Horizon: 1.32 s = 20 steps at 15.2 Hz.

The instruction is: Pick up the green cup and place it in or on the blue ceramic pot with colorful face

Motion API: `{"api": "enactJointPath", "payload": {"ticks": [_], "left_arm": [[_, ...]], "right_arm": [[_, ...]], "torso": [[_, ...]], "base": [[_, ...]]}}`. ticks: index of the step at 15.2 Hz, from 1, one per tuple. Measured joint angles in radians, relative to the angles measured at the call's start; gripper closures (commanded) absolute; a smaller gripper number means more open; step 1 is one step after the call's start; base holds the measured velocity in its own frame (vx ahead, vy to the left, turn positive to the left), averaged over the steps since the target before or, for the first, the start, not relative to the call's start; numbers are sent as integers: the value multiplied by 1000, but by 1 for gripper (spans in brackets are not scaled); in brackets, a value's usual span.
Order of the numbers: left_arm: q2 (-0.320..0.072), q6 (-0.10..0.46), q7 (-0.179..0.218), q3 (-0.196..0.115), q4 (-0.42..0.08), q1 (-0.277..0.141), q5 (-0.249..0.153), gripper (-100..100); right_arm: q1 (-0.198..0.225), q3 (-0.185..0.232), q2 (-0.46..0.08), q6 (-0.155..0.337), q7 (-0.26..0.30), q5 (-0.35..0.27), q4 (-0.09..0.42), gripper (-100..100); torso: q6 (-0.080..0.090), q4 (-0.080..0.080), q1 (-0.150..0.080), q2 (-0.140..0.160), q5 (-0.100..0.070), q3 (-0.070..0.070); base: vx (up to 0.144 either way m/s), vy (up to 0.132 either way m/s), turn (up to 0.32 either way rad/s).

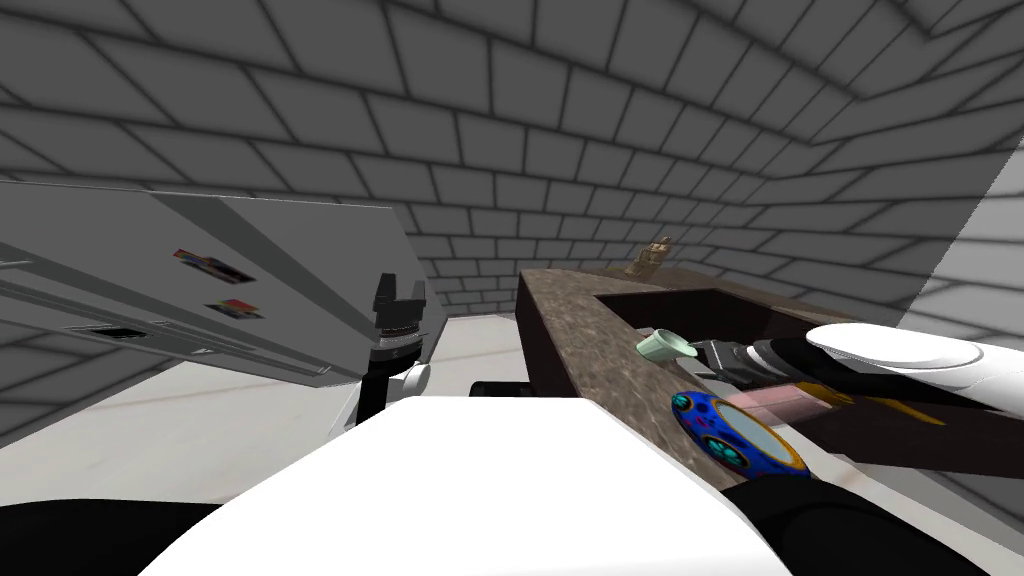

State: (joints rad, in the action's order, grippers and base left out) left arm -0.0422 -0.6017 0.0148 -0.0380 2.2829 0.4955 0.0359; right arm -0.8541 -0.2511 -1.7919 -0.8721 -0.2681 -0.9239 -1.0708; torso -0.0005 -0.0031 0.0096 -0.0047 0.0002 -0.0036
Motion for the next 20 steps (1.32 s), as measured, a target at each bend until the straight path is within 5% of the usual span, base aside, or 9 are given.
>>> {"api": "enactJointPath", "payload": {"ticks": [6,8,10,11,13,16,17,20], "left_arm": [[0,0,0,0,0,0,0,0],[0,0,0,0,0,0,0,0],[0,0,0,0,0,0,0,0],[0,0,0,0,0,0,0,0],[0,0,0,0,0,0,0,0],[0,0,0,0,0,0,0,0],[0,0,0,0,0,0,0,0],[0,0,0,0,0,0,0,0]], "right_arm": [[11,68,45,45,-22,20,13,-100],[-42,41,78,77,-18,10,-3,-100],[-6,80,89,85,-25,12,13,-100],[-34,61,100,91,-26,13,7,-100],[2,99,124,102,-34,10,21,-100],[-1,109,160,125,-39,10,24,-100],[4,114,162,125,-42,10,27,100],[-21,78,117,114,-29,13,9,100]], "torso": [[0,0,0,-2,0,-1],[0,-1,0,-3,0,-2],[0,0,0,-1,0,-1],[0,0,-1,2,0,1],[0,1,-2,6,-1,3],[0,2,-3,9,-1,5],[0,2,-3,9,-1,5],[4,1,5,8,-2,4]], "base": [[94,-1,54],[131,-11,45],[42,-12,73],[-12,-32,178],[-31,-36,158],[-32,-43,96],[14,8,-206],[36,51,-211]]}}
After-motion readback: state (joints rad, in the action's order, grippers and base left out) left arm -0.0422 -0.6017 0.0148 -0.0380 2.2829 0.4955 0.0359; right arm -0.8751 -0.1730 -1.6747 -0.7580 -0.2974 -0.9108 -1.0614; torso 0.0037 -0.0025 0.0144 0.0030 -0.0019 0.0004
